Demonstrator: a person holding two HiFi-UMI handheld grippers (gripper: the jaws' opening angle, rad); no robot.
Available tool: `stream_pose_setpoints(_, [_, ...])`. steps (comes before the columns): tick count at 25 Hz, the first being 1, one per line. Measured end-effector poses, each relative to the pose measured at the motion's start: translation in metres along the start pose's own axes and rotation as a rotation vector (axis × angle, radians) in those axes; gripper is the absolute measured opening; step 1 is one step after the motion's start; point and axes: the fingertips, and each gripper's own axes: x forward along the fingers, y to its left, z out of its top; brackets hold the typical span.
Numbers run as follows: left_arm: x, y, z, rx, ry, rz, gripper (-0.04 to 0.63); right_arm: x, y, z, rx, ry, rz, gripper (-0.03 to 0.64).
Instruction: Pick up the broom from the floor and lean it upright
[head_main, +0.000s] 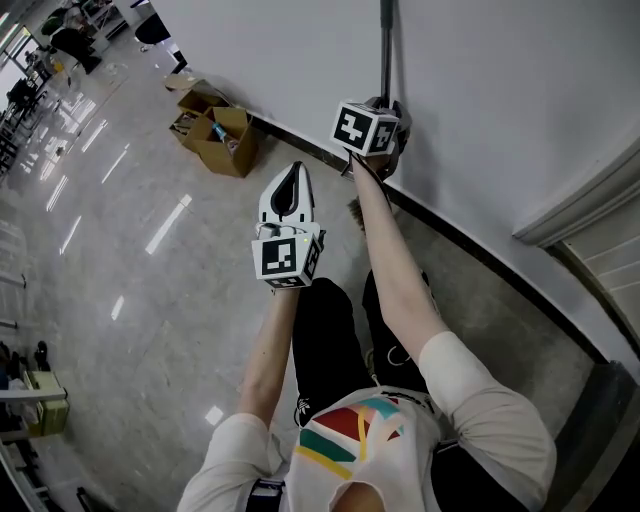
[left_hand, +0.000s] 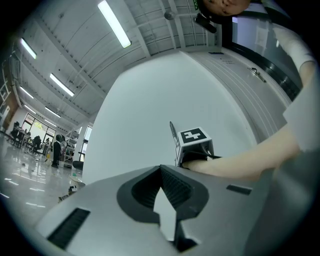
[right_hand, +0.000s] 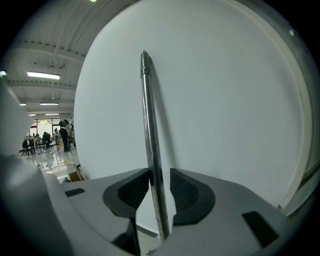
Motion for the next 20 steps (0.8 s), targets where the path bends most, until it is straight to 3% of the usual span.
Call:
stream_pose_setpoints(4, [0.0, -0.004, 0.007, 0.0, -0.013, -0.002, 0.044, -0.009, -0.003, 0.005, -0.01, -0.04, -0.012, 0.172])
stream_pose_setpoints(13, [0.001, -0.002, 0.018, -0.02, -0.041, 0.009, 0.044, -0.049, 0.011, 0.045, -0.05, -0.179, 0.066, 0.172])
stream_pose_setpoints(20, [0.007, -0.003, 0.036, -0.046, -0.073, 0.017, 0.044, -0.095, 0.063, 0.056, -0.124, -0.198, 0.46, 0.169])
